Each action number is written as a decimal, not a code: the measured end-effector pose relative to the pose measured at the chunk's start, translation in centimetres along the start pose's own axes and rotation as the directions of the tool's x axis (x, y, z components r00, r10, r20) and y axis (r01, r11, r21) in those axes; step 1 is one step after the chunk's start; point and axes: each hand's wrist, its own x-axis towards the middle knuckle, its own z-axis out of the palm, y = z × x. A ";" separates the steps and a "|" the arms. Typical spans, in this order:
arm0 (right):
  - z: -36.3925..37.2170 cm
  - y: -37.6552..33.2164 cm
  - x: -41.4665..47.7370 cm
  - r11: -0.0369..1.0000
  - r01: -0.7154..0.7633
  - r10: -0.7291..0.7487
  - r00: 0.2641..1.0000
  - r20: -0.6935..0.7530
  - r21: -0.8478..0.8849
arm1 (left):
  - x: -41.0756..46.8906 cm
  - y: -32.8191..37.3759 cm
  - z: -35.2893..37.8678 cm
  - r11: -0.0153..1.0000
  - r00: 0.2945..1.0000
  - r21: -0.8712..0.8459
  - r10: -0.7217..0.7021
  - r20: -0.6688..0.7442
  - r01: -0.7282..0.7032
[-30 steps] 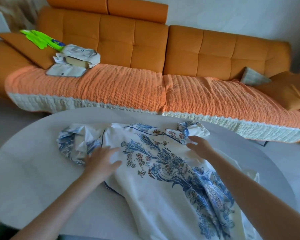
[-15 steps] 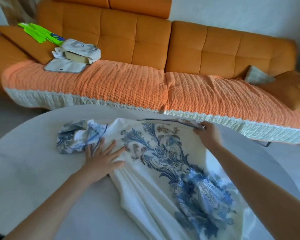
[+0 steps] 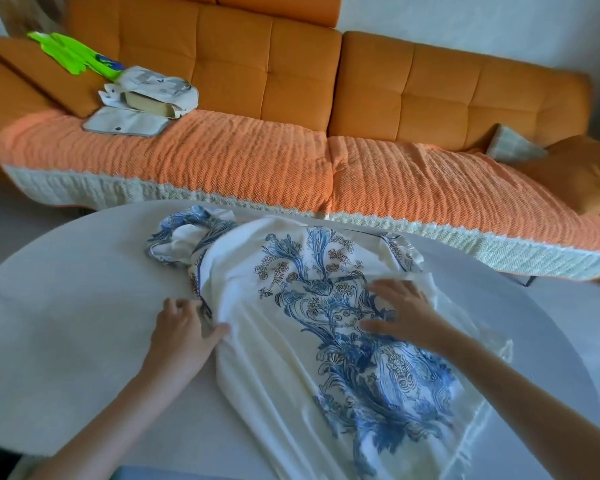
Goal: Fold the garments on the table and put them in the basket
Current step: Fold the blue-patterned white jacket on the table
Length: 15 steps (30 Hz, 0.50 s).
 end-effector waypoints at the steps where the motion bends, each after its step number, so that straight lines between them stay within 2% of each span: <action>1: 0.5 -0.4 -0.5 0.998 0.038 -0.033 0.993 0.110 -0.044 | -0.4 -0.2 -0.4 0.999 0.997 -0.029 -0.031 0.069 0.033; 3: 1.2 -0.8 -0.8 0.998 0.047 -0.035 0.970 0.240 -0.046 | -0.7 0.3 -1.6 0.936 0.963 -0.317 -0.073 0.259 0.156; 5: 1.2 -1.1 -0.6 0.997 0.028 -0.009 0.965 0.262 -0.066 | -0.9 1.6 -2.4 0.727 0.894 -0.592 -0.067 0.443 0.348; 7: 1.1 -1.7 -0.7 0.996 0.009 0.014 0.969 0.248 -0.092 | -1.6 3.0 -2.6 0.493 0.798 -0.678 -0.058 0.599 0.545; 8: 1.0 -2.1 -0.8 0.996 0.004 0.018 0.973 0.229 -0.093 | -2.1 3.9 -2.7 0.407 0.757 -0.680 -0.046 0.652 0.610; 9: 1.0 -2.5 -1.0 0.996 -0.009 0.027 0.980 0.199 -0.087 | -2.6 4.6 -2.6 0.368 0.726 -0.667 -0.029 0.687 0.647; 11: 0.7 -3.0 -1.3 0.997 -0.063 0.070 0.988 0.138 -0.054 | -3.3 5.5 -2.2 0.387 0.686 -0.640 0.025 0.727 0.664; 13: 0.7 -3.2 -1.5 0.990 -0.139 0.138 0.984 0.116 0.002 | -3.5 5.7 -1.7 0.409 0.697 -0.655 0.062 0.715 0.635; 15: 0.8 -3.4 -1.7 0.984 -0.175 0.171 0.981 0.092 0.036 | -3.6 5.7 -1.6 0.354 0.736 -0.712 0.090 0.671 0.606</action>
